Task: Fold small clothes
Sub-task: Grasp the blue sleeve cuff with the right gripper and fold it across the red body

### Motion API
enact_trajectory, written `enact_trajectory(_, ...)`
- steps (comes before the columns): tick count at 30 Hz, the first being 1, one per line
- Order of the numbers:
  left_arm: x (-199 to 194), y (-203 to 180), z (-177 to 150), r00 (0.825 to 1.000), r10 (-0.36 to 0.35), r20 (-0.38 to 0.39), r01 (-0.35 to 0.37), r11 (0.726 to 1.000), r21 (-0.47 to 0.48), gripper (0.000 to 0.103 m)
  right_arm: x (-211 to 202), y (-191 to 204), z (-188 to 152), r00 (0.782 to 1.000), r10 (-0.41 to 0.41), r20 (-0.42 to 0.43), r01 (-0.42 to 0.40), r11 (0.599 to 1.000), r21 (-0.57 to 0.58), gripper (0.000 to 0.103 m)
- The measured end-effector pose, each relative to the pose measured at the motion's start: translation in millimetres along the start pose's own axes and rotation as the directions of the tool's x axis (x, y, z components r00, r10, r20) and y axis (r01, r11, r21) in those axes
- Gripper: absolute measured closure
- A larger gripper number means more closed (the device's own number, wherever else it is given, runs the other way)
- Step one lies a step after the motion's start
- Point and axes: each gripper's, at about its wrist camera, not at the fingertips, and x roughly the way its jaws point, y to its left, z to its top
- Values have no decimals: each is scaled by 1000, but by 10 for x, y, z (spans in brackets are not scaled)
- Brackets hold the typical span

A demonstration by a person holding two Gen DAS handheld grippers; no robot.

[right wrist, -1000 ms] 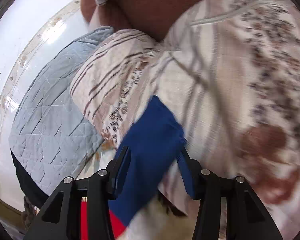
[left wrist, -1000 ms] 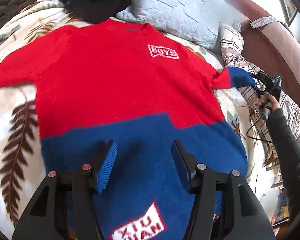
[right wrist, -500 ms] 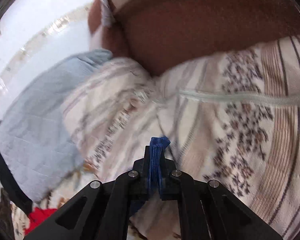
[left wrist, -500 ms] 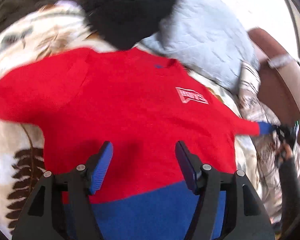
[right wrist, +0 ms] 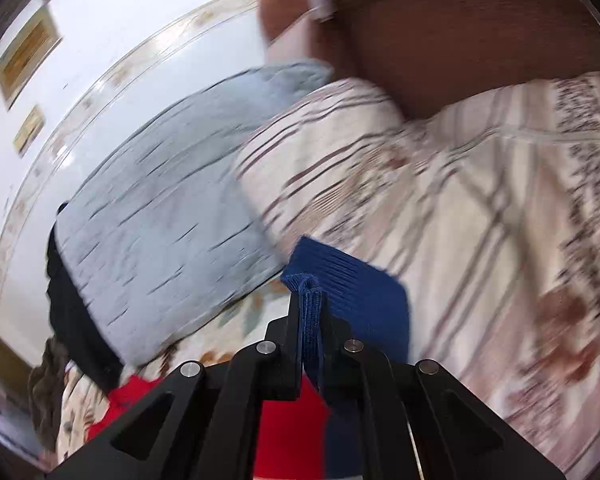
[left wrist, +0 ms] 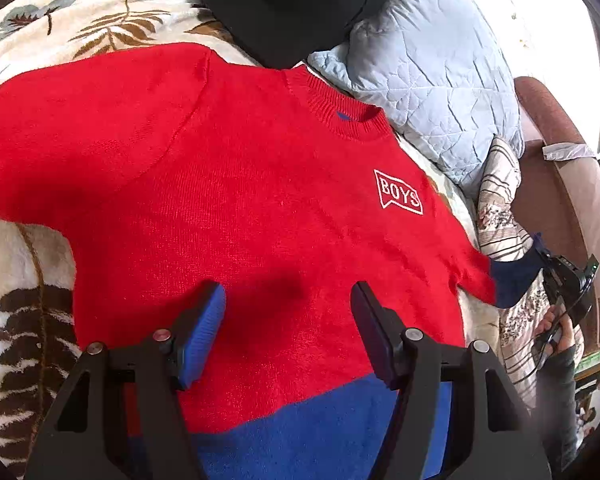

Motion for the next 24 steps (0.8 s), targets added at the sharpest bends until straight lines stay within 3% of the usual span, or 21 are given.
enact_trajectory(7,-1,23,33,1000,-15,-20,15,1000,-12,39,275,812,-580,983,124,-135,-134,988,-71,99)
enact_trajectory(13,-41,57,55,999,-31,-31,31,999,-14,39,532,1588,-1193,945,204,-254,-242,962,-129,99)
enact_trajectory(19,-112,111,81,999,-47,-22,47,999,-22,39,629,2262,-1673,915,227,-333,-300,935,-189,98)
enact_trajectory(24,-217,225,121,998,-59,2,59,997,-53,39,627,2722,-2082,872,280,-402,-378,907,-188,98)
